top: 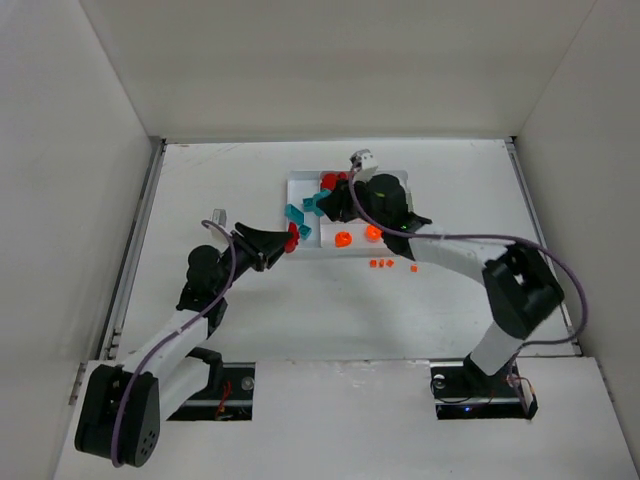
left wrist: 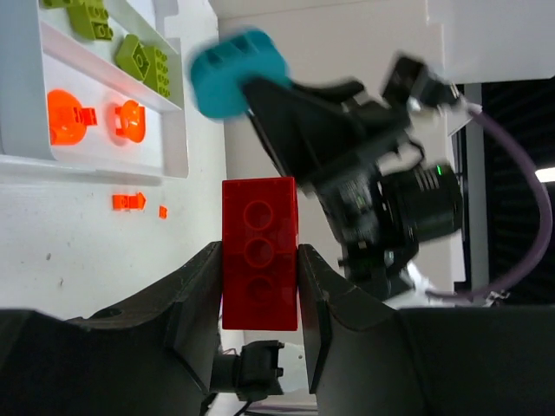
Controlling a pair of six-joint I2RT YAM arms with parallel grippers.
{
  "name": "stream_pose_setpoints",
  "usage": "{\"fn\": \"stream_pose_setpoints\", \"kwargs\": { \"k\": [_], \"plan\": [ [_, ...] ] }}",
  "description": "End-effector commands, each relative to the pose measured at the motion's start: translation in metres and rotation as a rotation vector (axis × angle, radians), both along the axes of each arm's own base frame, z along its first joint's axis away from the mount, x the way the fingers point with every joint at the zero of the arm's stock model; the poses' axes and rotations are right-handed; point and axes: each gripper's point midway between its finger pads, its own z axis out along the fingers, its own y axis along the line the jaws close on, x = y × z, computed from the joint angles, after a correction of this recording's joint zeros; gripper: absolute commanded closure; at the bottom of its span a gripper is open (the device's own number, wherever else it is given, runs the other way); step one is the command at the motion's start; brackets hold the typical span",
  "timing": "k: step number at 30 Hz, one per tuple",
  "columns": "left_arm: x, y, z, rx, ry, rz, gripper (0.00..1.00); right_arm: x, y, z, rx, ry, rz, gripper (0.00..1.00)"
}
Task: Sort the legos into containers by color
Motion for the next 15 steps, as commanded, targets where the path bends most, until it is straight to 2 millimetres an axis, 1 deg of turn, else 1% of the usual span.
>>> {"fn": "stream_pose_setpoints", "kwargs": {
  "k": [1,3,6,9,12,15],
  "plan": [
    [-0.002,0.006,0.014,0.047,-0.108,0.018,0.89,0.051,0.014,0.000,-0.025,0.024,-0.157,0.76],
    [-0.003,0.012,0.011,0.072,-0.118,0.037,0.88,0.076,0.024,-0.009,-0.051,0.056,-0.205,0.76],
    [-0.005,0.017,0.002,0.112,-0.120,0.058,0.88,0.107,0.037,-0.019,-0.068,0.079,-0.257,0.76],
    [-0.006,0.019,-0.003,0.137,-0.122,0.059,0.88,0.133,0.051,-0.036,-0.079,0.116,-0.298,0.75],
    [-0.008,0.020,-0.008,0.156,-0.124,0.059,0.87,0.147,0.061,-0.054,-0.092,0.160,-0.313,0.72],
    [-0.008,0.020,-0.011,0.167,-0.120,0.059,0.87,0.154,0.067,-0.067,-0.088,0.191,-0.325,0.69]
  ]
}}
